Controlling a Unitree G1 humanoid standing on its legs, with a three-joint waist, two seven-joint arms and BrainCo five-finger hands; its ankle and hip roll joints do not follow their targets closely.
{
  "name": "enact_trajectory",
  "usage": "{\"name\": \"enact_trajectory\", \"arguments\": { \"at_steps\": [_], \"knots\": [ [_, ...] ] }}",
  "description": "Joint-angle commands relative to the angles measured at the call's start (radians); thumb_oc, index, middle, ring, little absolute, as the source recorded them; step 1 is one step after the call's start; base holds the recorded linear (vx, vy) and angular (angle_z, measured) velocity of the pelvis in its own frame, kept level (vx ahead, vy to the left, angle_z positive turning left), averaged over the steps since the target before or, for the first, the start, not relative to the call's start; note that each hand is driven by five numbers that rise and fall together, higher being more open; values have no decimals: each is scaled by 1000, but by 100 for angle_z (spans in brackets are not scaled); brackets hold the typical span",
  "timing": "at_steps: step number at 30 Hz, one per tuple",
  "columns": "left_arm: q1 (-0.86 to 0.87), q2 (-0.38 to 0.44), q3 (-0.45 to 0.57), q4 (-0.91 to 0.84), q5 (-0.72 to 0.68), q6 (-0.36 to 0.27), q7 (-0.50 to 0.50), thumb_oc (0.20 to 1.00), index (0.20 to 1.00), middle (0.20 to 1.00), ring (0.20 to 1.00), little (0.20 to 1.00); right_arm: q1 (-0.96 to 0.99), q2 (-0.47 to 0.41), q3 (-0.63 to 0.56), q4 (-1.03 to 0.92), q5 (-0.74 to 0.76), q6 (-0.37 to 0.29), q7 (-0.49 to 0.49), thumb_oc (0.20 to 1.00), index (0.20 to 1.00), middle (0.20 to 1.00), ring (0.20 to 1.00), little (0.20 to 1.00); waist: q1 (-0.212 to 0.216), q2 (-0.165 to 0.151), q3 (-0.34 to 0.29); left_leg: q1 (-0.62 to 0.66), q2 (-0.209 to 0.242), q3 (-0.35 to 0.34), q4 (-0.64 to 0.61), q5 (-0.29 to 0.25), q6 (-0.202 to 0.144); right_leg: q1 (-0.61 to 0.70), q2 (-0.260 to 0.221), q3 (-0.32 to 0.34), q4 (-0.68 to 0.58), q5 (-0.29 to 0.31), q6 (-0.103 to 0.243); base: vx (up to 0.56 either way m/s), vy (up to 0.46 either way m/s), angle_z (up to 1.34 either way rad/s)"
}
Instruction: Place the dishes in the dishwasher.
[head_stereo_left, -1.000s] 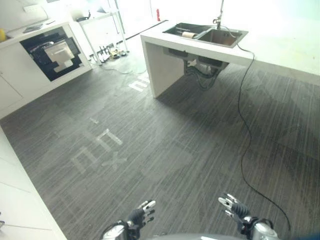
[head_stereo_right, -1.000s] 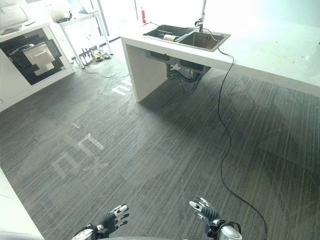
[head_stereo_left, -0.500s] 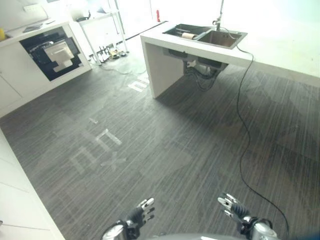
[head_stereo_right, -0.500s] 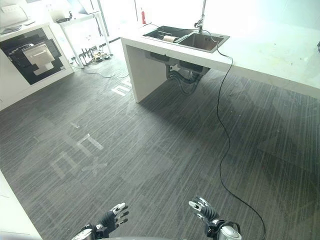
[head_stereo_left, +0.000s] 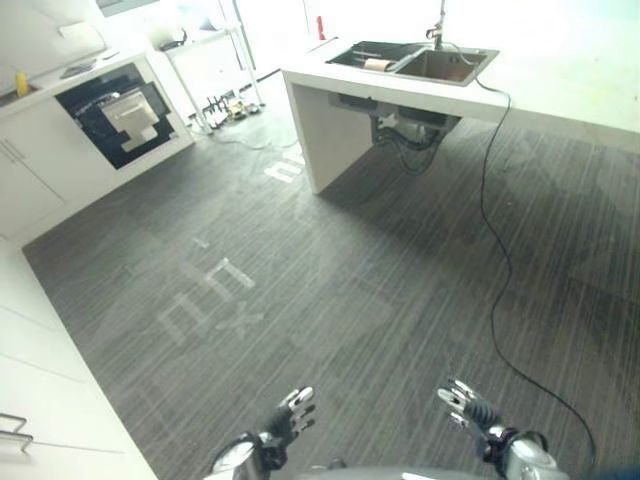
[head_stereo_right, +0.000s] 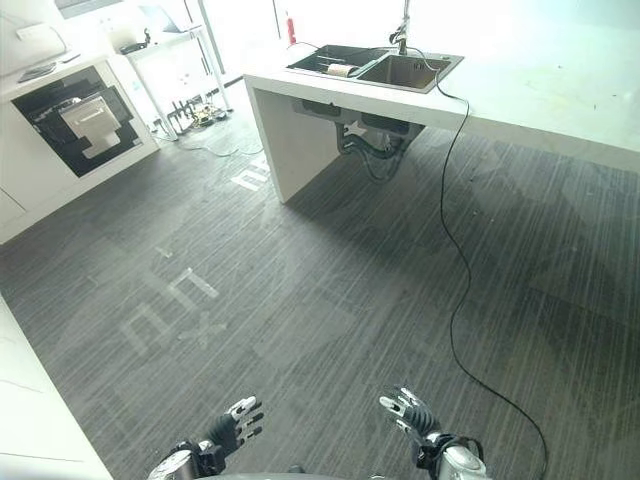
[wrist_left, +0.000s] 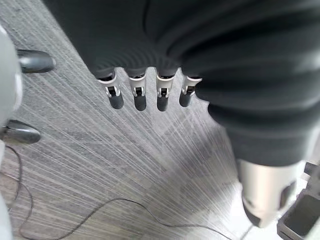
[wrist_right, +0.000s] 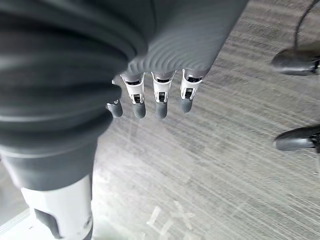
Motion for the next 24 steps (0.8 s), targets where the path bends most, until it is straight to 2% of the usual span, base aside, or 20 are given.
{"name": "enact_trajectory", "arguments": {
  "at_steps": [1,2,3,6,8,10,11,12,13,14,15,16,17,19,22,23,24],
  "knots": [
    [-72,33,26,-30,-26,-27,23,1000,1000,1000,1000,1000,-65,-5,-19,-64,25,-29,-2,1000,1000,1000,1000,1000,25,-73,13,-39,79,-8,176,-99,-99,-18,-64,50,22,-51,55,13,-121,2],
    [-74,38,32,-35,-30,-31,24,1000,1000,1000,1000,1000,-71,-11,-16,-78,21,-23,-6,1000,1000,1000,1000,1000,27,-79,15,-56,69,-9,223,-120,-92,-20,-68,53,26,-52,49,25,-126,1],
    [-77,48,43,-46,-43,-35,22,1000,1000,1000,1000,1000,-83,-26,-9,-96,20,-24,-13,1000,1000,1000,1000,1000,33,-89,23,-112,57,-10,346,-132,-82,-20,-72,61,34,-57,31,16,-82,-2],
    [-80,63,54,-79,-65,-22,20,1000,1000,1000,1000,1000,-97,-43,-10,-115,34,-16,-38,1000,1000,1000,1000,1000,41,-91,45,-236,70,-20,561,-87,-77,-18,-62,70,58,-67,2,67,-65,-1],
    [-74,71,67,-98,-73,-15,13,1000,1000,1000,1000,1000,-100,-45,-22,-104,43,-12,-30,1000,1000,1000,1000,1000,49,-77,59,-277,87,-3,506,-21,-79,-10,-41,85,81,-87,-3,233,82,8],
    [-72,63,66,-104,-71,-9,15,1000,1000,1000,1000,1000,-92,-37,-25,-103,25,-3,-31,1000,1000,1000,1000,1000,51,-56,64,-262,124,21,353,45,-97,3,-22,85,83,-96,2,300,152,-14],
    [-71,59,65,-105,-68,-6,17,1000,1000,1000,1000,1000,-88,-35,-25,-107,21,3,-33,1000,1000,1000,1000,1000,51,-52,65,-256,133,25,310,61,-102,8,-19,84,82,-98,4,340,189,-21],
    [-65,51,59,-108,-68,-4,26,1000,1000,1000,1000,1000,-76,-30,-22,-118,14,18,-41,1000,1000,1000,1000,1000,53,-44,67,-249,156,24,215,98,-114,19,-16,83,78,-101,11,389,231,-18],
    [-61,38,55,-99,-74,1,31,1000,1000,1000,1000,1000,-59,-26,-20,-122,9,27,-43,1000,1000,1000,1000,1000,56,-40,70,-247,199,18,123,151,-131,32,-21,81,79,-105,19,340,205,-15],
    [-60,36,54,-97,-76,1,31,1000,1000,1000,1000,1000,-58,-25,-19,-122,9,28,-44,1000,1000,1000,1000,1000,57,-41,71,-245,202,18,115,157,-133,34,-22,81,79,-106,19,349,238,-17],
    [-59,24,55,-79,-88,4,20,1000,1000,1000,1000,1000,-44,-22,-17,-121,9,27,-44,1000,1000,1000,1000,1000,56,-44,74,-257,241,20,87,187,-144,39,-35,73,88,-112,23,222,168,-15],
    [-60,18,56,-70,-91,2,14,1000,1000,1000,1000,1000,-39,-22,-17,-120,8,24,-42,1000,1000,1000,1000,1000,54,-45,77,-263,255,30,88,195,-148,41,-41,64,98,-119,25,451,322,-18],
    [-59,5,58,-46,-95,-10,2,1000,1000,1000,1000,1000,-24,-25,-15,-114,-1,19,-33,1000,1000,1000,1000,1000,40,-47,77,-241,271,70,84,174,-164,43,-53,38,141,-152,31,449,351,-8],
    [-60,-3,63,-41,-98,-7,4,1000,1000,1000,1000,1000,-19,-23,-14,-107,-16,24,-29,1000,1000,1000,1000,1000,36,-41,79,-224,276,101,81,169,-149,30,-55,29,194,-172,29,345,339,7],
    [-53,-5,70,-46,-91,-6,10,1000,1000,1000,1000,1000,-9,-11,-16,-100,-8,28,-24,1000,1000,1000,1000,1000,43,-44,78,-218,250,82,103,133,-132,27,-54,43,259,-221,27,283,236,-5],
    [-43,5,79,-52,-73,-2,0,1000,1000,1000,1000,1000,4,-1,-24,-104,9,30,-19,1000,1000,1000,1000,1000,45,-59,73,-190,208,82,104,83,-120,46,-65,42,305,-270,37,384,256,-14],
    [-40,13,83,-54,-54,2,-5,1000,1000,1000,1000,1000,12,6,-30,-109,4,26,-19,1000,1000,1000,1000,1000,47,-60,68,-180,191,83,98,69,-109,45,-65,42,333,-285,41,631,495,-1]
  ]
}}
